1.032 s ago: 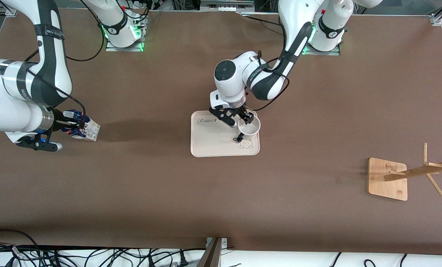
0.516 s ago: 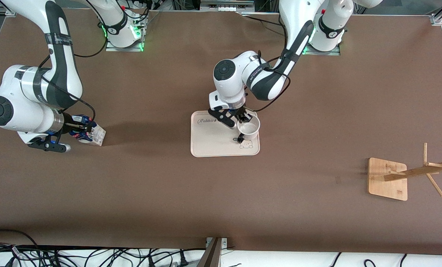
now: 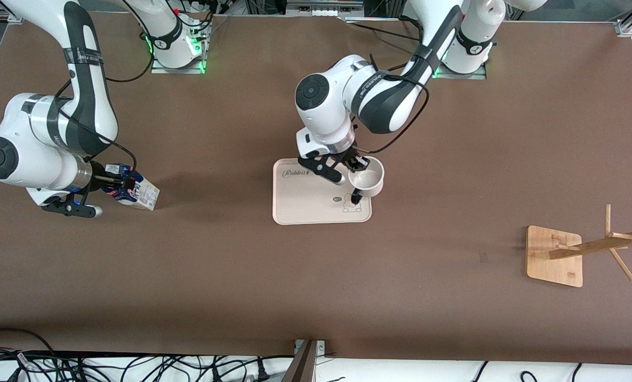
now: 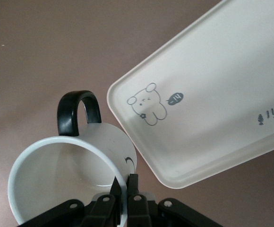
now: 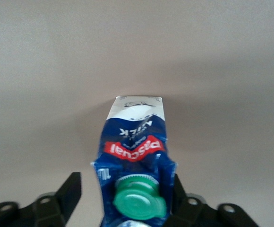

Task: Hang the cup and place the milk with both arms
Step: 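Grasp the white mug rim with the left gripper and lift it, then set the carton down with the right gripper while the left gripper carries the mug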

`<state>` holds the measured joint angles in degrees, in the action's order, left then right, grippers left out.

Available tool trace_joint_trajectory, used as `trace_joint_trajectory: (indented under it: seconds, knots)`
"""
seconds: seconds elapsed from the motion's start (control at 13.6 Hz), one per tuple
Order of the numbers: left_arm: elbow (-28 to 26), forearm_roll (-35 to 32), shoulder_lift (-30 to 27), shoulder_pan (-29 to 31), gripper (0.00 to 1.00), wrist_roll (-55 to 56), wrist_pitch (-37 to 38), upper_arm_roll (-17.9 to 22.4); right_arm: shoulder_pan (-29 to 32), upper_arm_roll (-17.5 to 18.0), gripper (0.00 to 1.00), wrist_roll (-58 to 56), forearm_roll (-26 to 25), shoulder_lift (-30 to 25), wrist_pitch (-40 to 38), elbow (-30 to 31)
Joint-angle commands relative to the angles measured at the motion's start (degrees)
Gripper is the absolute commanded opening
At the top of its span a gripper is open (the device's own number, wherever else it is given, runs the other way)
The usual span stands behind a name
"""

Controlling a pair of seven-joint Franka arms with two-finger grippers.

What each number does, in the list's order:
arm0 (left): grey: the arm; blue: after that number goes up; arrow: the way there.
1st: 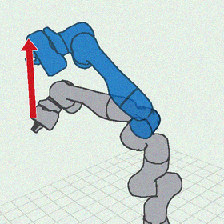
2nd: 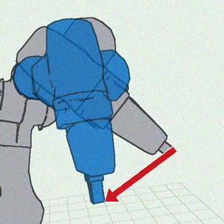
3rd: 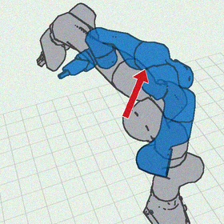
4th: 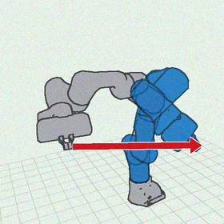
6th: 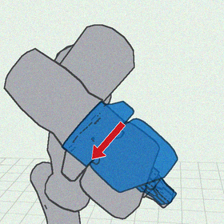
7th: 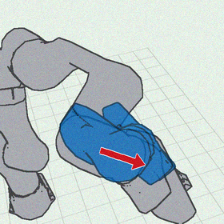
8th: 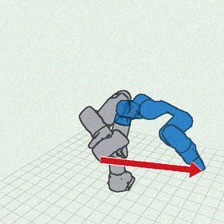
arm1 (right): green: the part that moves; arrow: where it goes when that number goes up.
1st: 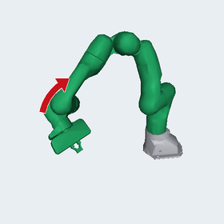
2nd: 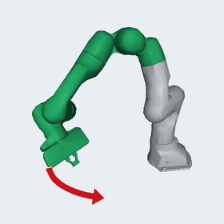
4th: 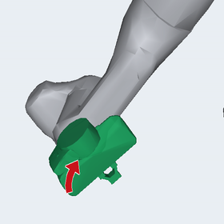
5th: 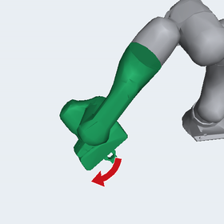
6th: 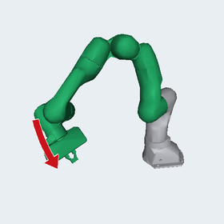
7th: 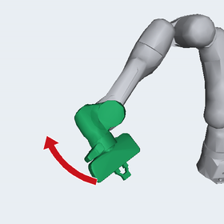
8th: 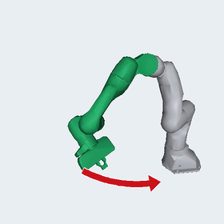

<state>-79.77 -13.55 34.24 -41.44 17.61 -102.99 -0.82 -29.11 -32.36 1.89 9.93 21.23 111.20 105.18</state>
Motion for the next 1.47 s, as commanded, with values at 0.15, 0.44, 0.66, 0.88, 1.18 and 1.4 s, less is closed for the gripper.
trace_joint_trajectory:
  seconds: [0.15,0.44,0.66,0.88,1.18,1.4]
  knots:
    - [4.8,-0.25,-3.99,9.61,0.0,-0.82,4.9,-0.85,0.63,0.01,1.0,-1.19,0.62,-1.46,0.25,0.73]
    - [7.69,4.93,-4.97,21.2,0.0,-3.96,7.28,-0.93,0.63,-0.69,1.0,-3.21,0.35,-4.26,-2.64,-0.75]
    - [9.1,5.11,-5.94,27.17,0.0,-6.01,7.28,-0.41,0.63,-4.89,1.0,-7.6,0.44,-5.76,-14.73,-9.08]
    - [10.67,5.11,-6.21,32.82,0.0,-11.52,7.54,-0.85,0.46,-6.05,1.0,-8.22,-1.13,-5.5,-24.43,-21.3]
    - [11.92,8.35,-7.61,39.23,0.0,-13.56,8.5,-0.93,0.55,-6.14,1.0,-8.57,-1.49,-5.59,-26.12,-26.59]
    - [11.92,8.62,-8.4,42.22,0.0,-21.02,9.47,-0.85,4.46,-1.69,1.0,-10.15,-1.23,-6.03,-26.12,-27.75]
